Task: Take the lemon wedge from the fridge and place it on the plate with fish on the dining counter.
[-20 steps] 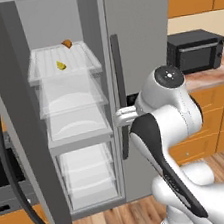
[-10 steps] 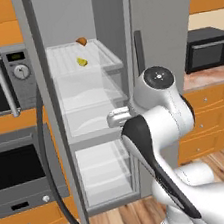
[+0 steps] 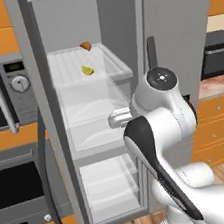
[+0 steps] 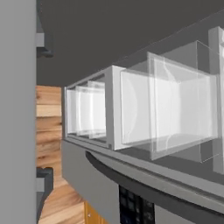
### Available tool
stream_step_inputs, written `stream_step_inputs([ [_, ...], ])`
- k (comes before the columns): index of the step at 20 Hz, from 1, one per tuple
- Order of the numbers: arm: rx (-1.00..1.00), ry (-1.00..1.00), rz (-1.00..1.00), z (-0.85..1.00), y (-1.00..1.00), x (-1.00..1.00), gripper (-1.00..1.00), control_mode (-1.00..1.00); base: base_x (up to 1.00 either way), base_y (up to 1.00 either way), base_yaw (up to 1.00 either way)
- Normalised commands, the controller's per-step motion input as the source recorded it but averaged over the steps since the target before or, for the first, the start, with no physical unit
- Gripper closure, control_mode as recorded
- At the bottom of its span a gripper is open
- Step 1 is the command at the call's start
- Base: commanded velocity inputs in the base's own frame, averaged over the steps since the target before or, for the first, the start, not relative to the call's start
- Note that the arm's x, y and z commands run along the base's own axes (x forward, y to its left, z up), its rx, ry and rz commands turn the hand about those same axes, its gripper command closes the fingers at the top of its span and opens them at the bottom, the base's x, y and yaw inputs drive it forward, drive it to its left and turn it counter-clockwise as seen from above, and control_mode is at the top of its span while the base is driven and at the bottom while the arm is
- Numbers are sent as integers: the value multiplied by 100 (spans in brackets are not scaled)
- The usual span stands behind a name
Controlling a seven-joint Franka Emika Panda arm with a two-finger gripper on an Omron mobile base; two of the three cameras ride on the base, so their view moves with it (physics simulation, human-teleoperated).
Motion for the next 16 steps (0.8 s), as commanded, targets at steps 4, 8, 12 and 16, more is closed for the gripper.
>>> stream_step_inputs([
  [4,0,0,0,0,0,0,-100,100,87,0,0],
  [8,0,0,0,0,0,0,-100,100,26,1,0],
  [12,6,-17,4,83,0,0,-100,-100,0,0,0],
  [16,11,-18,23,95,0,11,-100,-100,0,0,0],
])
